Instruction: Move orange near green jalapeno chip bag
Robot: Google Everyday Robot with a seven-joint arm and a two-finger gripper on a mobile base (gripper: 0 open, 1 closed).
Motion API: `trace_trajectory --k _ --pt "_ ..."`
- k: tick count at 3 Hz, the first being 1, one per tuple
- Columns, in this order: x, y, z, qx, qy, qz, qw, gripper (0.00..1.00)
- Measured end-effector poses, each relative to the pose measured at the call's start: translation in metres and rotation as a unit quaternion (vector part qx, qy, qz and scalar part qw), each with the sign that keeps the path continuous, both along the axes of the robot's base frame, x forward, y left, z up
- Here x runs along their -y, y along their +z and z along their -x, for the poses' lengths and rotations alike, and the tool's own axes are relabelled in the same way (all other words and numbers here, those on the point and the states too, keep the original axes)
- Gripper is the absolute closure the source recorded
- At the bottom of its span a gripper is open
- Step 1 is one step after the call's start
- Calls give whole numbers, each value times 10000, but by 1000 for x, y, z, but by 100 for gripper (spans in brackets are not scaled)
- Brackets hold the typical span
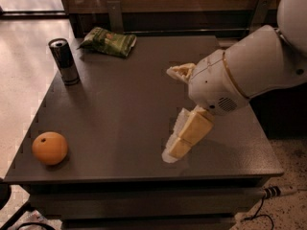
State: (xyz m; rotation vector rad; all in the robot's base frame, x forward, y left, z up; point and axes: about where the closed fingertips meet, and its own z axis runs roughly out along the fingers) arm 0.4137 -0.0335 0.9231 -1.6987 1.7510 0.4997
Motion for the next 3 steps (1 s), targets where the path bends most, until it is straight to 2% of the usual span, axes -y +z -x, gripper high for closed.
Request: trace_trajectory --k 1,2,3 --pt "-37 -21 -14 -25 -36 -195 9998 0" --pt "-38 -21 -14 -25 -36 -200 9998 0" --pt "-52 -32 -28 -62 -9 -612 9981 0"
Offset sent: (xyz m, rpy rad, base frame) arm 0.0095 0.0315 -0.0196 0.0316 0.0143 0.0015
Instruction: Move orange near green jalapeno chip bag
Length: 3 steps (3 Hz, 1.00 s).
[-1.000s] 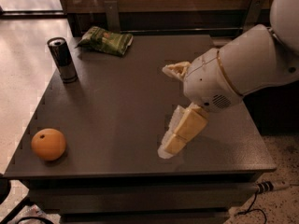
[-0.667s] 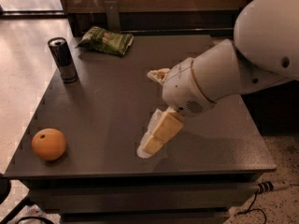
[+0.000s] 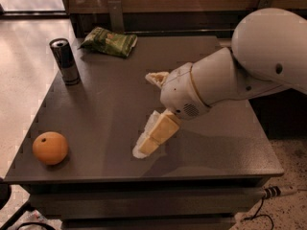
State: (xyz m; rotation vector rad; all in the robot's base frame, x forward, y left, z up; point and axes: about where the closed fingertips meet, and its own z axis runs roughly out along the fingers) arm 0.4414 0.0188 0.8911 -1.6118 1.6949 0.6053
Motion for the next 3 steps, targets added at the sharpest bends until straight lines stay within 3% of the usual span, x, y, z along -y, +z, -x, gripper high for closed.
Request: trace_trajectory --k 1,3 --pt "-26 -14 -5 -51 115 -455 9989 0" --pt "-86 -32 8 -57 576 -1162 9915 0"
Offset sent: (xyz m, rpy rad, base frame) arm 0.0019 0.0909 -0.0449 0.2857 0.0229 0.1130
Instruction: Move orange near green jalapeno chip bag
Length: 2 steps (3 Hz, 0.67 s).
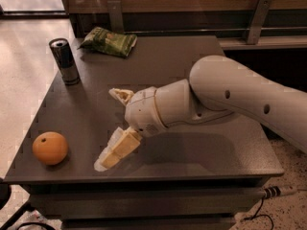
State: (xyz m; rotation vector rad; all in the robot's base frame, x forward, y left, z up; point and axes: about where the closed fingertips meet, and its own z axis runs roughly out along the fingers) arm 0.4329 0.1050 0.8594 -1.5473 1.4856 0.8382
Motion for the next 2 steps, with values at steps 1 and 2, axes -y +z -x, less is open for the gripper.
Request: trace_trajectory --k 1,2 --pt "-26 -1 14 44 259 -162 9995 0" --pt "-51 -4 22 44 519 -270 9983 0"
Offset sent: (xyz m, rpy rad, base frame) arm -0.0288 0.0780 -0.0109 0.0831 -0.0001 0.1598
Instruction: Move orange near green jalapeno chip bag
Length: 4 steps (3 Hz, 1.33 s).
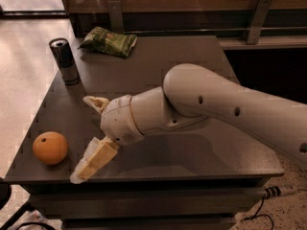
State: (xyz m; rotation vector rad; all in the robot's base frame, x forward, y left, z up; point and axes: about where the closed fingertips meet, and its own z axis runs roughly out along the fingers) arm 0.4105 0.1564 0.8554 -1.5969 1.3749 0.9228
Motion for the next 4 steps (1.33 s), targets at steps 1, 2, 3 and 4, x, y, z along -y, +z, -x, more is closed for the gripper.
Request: trace_trajectory --k 1,2,3,4 --pt "-21 -4 4 -29 216 -80 9997 0" --pt "-41 -14 5 -148 432 -103 9989 0" --pt "-58 -23 8 -237 646 -123 9976 18" --pt "-58 -22 10 -227 658 -119 9975 40"
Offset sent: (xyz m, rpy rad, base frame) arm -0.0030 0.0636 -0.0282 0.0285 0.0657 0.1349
